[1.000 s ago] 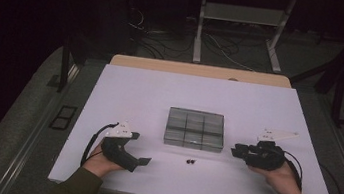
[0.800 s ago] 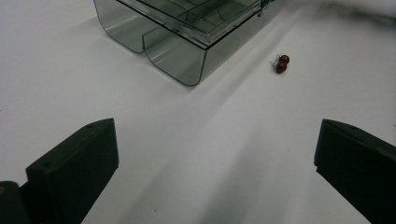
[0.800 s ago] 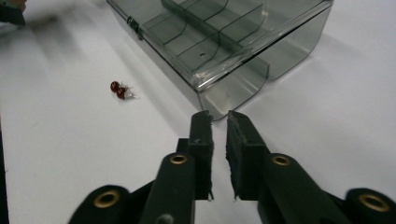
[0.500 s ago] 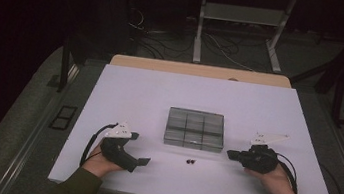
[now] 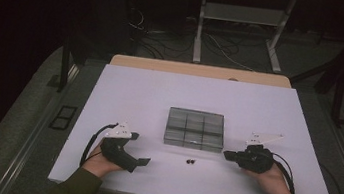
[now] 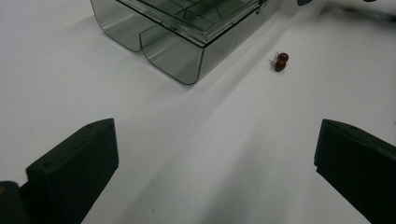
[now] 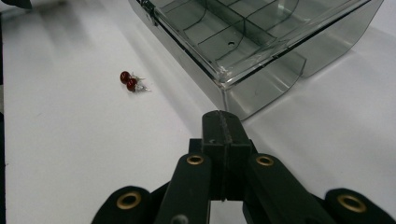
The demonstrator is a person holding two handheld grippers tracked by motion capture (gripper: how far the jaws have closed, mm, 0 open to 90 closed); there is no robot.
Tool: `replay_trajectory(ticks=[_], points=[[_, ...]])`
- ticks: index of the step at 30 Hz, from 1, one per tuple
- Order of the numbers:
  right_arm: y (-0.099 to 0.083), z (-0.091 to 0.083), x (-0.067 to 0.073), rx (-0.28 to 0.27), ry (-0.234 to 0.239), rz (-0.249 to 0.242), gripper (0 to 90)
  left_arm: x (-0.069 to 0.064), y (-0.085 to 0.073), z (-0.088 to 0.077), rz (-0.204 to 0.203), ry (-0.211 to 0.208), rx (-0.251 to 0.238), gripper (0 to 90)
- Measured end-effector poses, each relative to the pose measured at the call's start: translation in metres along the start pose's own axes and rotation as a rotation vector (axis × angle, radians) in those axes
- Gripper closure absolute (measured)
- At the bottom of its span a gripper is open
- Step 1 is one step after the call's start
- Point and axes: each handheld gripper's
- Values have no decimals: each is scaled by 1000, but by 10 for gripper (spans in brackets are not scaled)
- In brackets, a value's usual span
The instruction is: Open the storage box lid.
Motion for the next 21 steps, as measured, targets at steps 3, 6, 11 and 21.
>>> replay_trajectory(ticks=[3,6,11,21], points=[[1,0,0,-12,0,-2,891,0,0,0,0,1,0,0],[2,-1,1,-20,-1,-2,891,0,0,0,0,0,0,0],[2,-2,0,-26,-1,-3,891,0,0,0,0,0,0,0],[16,3,2,-58,2,-23,891,0,0,1,1,1,3,0]])
Point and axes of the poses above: each handheld gripper's, and its own axes: z roughly forward along the jaws, y roughly out of its top, x roughly to its left, and after that the axes turned 3 degrees about y, right-handed
